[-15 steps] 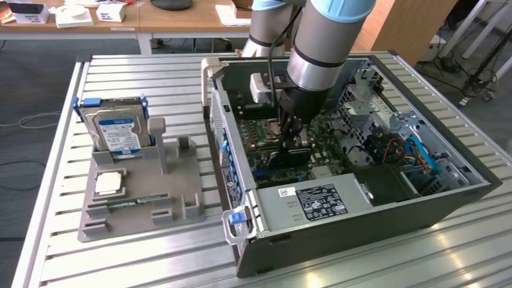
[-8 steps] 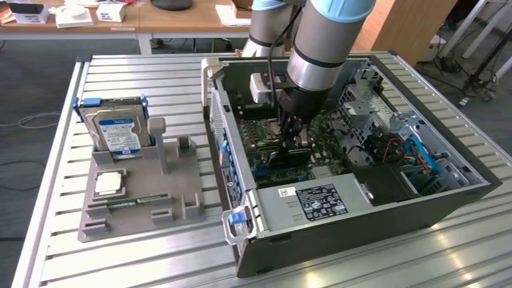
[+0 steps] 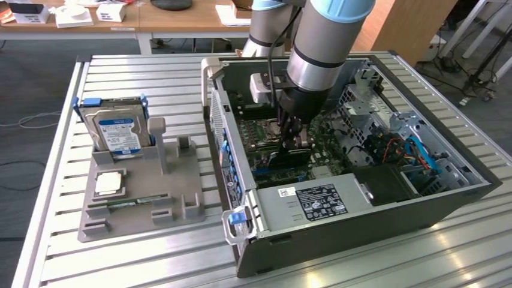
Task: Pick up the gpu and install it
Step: 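Press down on the gpu until it lock into place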
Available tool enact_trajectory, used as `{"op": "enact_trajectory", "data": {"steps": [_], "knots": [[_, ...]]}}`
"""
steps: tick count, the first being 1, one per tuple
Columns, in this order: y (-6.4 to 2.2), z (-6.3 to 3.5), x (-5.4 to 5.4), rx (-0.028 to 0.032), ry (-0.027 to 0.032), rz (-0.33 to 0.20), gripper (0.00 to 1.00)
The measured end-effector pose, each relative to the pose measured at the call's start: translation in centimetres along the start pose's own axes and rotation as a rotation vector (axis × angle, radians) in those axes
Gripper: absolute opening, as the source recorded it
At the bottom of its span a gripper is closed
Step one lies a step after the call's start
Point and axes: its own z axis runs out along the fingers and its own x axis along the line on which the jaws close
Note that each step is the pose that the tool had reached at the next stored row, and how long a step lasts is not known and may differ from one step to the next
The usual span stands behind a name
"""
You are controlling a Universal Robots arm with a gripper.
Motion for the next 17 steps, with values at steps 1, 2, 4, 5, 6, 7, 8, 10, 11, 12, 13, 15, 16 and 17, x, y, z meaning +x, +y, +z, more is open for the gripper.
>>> {"op": "enact_trajectory", "data": {"steps": [1, 2, 4, 5, 6, 7, 8, 10, 11, 12, 13, 15, 16, 17], "knots": [[0.0, 0.0, 0.0, 0.0, 0.0, 0.0, 0.11], [0.0, 0.01, 0.0, 0.0, -0.0001, 0.0, 0.11], [0.0, 0.01, 0.0, 0.0001, -0.0002, 0.0, 0.11], [0.0, 0.01, 0.0, 0.0001, -0.0002, 0.0, 0.11], [0.0, 0.01, 0.0, 0.0001, -0.0001, 0.0, 0.11], [0.0, 0.01, 0.0, 0.0001, 0.0, 0.0, 0.11], [0.0, 0.02, 0.0, 0.0, 0.0, 0.0, 0.11], [0.0, 0.03, 0.0, 0.0001, -0.0002, 0.0, 0.11], [0.0, 0.04, 0.0, 0.0001, -0.0001, 0.0, 0.11], [0.0, 0.04, 0.0, 0.0001, -0.0001, 0.0, 0.11], [0.0, 0.04, 0.0, 0.0, 0.0, 0.0, 0.11], [0.0, 0.07, 0.01, 0.0, 0.0001, 0.0, 0.11], [0.0, 0.11, 0.01, 0.0, 0.0001, 0.0, 0.11], [0.0, 0.13, 0.01, -0.0001, 0.0002, 0.0, 0.11]]}}
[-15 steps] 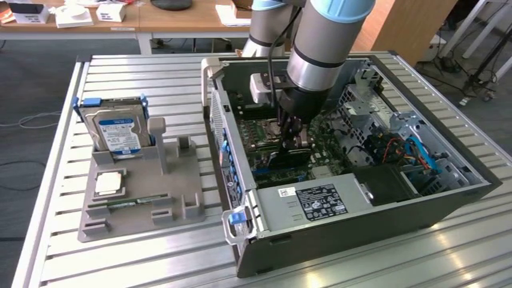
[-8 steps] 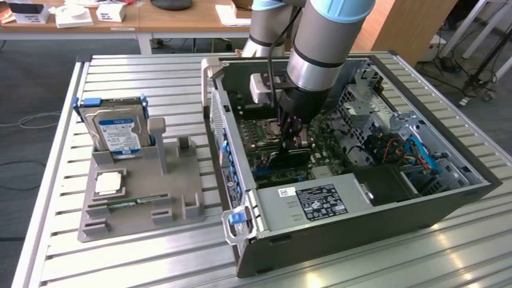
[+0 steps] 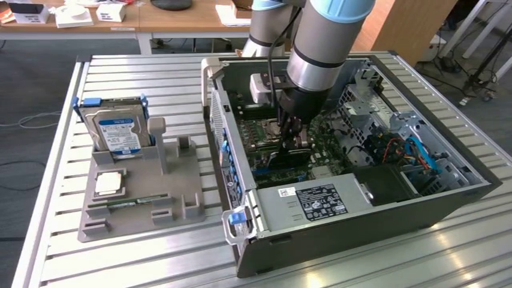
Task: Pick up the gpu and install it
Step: 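Press down on the gpu until it lock into place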
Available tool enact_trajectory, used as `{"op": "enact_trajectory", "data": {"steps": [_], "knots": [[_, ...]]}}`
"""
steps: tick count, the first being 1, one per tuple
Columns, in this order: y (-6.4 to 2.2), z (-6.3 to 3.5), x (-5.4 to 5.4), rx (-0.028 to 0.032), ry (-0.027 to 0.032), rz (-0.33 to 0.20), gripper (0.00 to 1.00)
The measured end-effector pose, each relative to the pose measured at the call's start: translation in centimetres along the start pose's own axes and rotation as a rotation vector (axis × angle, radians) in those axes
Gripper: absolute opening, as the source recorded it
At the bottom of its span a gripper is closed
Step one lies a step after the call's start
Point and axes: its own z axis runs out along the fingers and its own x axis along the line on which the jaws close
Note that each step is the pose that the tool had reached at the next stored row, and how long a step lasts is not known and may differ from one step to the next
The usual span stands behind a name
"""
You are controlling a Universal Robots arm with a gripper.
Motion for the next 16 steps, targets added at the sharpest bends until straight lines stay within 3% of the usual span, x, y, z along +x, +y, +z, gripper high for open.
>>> {"op": "enact_trajectory", "data": {"steps": [8, 16], "knots": [[0.0, -0.19, 0.0, 0.0006, -0.0022, 0.0, 0.11], [0.03, -1.91, -0.1, 0.0002, -0.0005, 0.0, 0.11]]}}
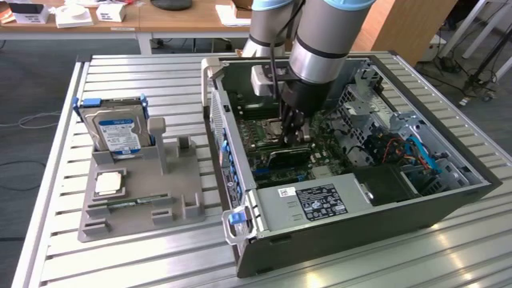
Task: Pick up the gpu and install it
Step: 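Press down on the gpu until it lock into place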
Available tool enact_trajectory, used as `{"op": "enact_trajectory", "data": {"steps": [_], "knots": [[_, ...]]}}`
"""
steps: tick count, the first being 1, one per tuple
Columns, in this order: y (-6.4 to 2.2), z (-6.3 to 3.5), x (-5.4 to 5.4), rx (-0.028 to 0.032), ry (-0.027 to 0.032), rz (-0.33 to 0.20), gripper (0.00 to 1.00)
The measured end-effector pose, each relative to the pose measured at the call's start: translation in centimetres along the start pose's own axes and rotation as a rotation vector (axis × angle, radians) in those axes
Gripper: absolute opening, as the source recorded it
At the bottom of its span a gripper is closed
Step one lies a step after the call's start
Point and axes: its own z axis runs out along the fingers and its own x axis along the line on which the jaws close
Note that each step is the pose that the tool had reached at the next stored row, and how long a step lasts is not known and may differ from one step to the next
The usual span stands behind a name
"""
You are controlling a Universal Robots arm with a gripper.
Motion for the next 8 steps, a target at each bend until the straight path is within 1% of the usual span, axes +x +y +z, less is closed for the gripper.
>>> {"op": "enact_trajectory", "data": {"steps": [5, 6, 8], "knots": [[0.01, -0.07, 0.0, 0.0, -0.0001, 0.0, 0.11], [0.12, -0.08, 0.01, -0.0001, 0.0001, 0.0, 0.11], [0.61, -0.07, 0.03, 0.0, 0.0001, 0.0, 0.11]]}}
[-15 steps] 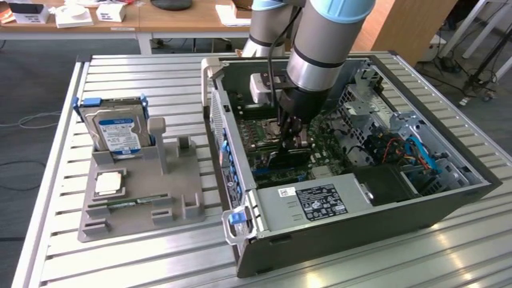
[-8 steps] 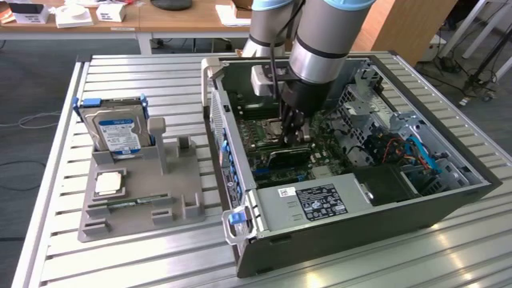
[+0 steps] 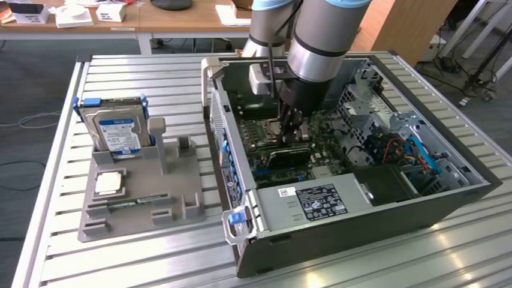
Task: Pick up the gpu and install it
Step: 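Press down on the gpu until it lock into place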
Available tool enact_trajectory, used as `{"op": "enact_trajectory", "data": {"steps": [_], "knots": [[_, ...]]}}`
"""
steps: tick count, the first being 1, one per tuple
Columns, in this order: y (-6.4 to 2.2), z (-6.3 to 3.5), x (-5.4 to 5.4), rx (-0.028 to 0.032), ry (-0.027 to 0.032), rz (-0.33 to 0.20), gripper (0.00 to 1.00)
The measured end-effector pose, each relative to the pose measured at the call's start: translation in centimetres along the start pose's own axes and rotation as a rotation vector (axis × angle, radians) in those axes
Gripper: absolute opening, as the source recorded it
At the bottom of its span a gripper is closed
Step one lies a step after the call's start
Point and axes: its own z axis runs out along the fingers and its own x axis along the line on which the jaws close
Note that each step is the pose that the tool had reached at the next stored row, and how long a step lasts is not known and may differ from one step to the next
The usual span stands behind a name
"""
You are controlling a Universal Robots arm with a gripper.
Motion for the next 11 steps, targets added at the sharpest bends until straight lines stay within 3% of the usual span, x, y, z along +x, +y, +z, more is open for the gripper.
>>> {"op": "enact_trajectory", "data": {"steps": [5, 11], "knots": [[1.17, 0.03, 0.1, 0.0005, -0.0002, 0.0, 0.11], [1.29, 0.04, 0.1, 0.0004, 0.0, 0.0, 0.11]]}}
